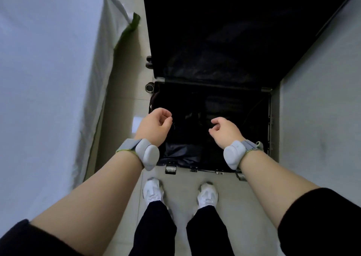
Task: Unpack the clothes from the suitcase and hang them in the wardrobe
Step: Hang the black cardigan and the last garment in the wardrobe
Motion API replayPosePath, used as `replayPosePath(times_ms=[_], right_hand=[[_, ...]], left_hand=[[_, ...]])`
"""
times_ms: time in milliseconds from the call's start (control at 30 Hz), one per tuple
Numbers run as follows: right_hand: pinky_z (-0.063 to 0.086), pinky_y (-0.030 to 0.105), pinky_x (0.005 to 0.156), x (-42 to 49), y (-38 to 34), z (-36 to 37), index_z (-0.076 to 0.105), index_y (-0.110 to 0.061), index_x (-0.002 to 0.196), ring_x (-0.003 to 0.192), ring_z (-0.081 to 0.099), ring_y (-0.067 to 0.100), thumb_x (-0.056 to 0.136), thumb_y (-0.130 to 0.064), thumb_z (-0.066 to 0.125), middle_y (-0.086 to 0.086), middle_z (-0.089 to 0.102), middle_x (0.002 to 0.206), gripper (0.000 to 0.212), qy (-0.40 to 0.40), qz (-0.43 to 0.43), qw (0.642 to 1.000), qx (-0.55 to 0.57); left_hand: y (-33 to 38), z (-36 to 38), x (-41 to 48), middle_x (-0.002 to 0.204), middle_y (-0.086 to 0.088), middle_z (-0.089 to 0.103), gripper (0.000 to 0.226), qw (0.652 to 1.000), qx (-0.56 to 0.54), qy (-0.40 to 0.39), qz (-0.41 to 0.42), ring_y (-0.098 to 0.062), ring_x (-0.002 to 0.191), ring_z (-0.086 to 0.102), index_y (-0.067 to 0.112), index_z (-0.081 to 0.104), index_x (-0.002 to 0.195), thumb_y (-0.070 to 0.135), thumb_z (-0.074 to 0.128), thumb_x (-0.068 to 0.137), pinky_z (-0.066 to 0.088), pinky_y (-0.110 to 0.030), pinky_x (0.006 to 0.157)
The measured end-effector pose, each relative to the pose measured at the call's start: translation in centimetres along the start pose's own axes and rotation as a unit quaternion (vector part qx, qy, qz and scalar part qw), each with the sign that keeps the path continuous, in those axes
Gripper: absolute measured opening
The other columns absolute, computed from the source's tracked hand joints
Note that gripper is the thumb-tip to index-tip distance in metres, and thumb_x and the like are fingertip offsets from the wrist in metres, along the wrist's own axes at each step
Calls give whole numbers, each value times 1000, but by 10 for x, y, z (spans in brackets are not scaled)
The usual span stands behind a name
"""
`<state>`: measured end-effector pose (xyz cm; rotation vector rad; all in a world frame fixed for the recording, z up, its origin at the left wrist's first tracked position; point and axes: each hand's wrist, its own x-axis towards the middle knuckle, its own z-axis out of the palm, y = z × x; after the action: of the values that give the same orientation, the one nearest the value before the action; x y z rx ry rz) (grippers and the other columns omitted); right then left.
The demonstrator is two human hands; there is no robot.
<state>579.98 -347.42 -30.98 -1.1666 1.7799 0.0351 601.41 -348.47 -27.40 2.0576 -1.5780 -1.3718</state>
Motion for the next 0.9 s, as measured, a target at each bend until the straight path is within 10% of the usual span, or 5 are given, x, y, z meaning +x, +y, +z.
replayPosePath(times_ms=[367, 600, 800, 900], right_hand=[[41, 34, 100, 197, 107, 140, 20, -17, 150, 129, 46, 30, 89, -35, 60, 10, 41, 146, 75, -18, 157, 986, 48], [38, 35, 102, 254, 132, 189, 1, -17, 152, 132, 42, 33, 83, -40, 68, 13, 34, 150, 98, 4, 244, 960, 137], [43, 26, 66, 264, 104, 195, 50, 1, 128, 115, 55, 33, 89, -25, 57, 14, 57, 126, 47, 1, 238, 956, 172], [52, 39, 88, 232, 72, 182, 58, -12, 118, 102, 62, 35, 55, -35, 65, 9, 65, 115, 67, -1, 194, 937, 289]], left_hand=[[-149, 108, 117, 106, 13, 59, 33, 998, 0, -38, -44, 4, 82, 55, 26, 46, 130, 27, 49, 96, 38, -2, 63], [-199, 135, 150, 103, 10, 64, 29, 997, -7, -52, -56, -10, 93, 63, 28, 50, 123, 26, 52, 94, 49, -28, 87], [-204, 132, 157, 101, 7, 64, 27, 997, -17, -52, -61, -11, 92, 63, 26, 50, 123, 25, 51, 95, 45, -21, 80], [-188, 118, 140, 102, 8, 63, 29, 996, -25, -54, -71, -11, 91, 61, 24, 50, 125, 25, 51, 96, 43, -14, 73]])
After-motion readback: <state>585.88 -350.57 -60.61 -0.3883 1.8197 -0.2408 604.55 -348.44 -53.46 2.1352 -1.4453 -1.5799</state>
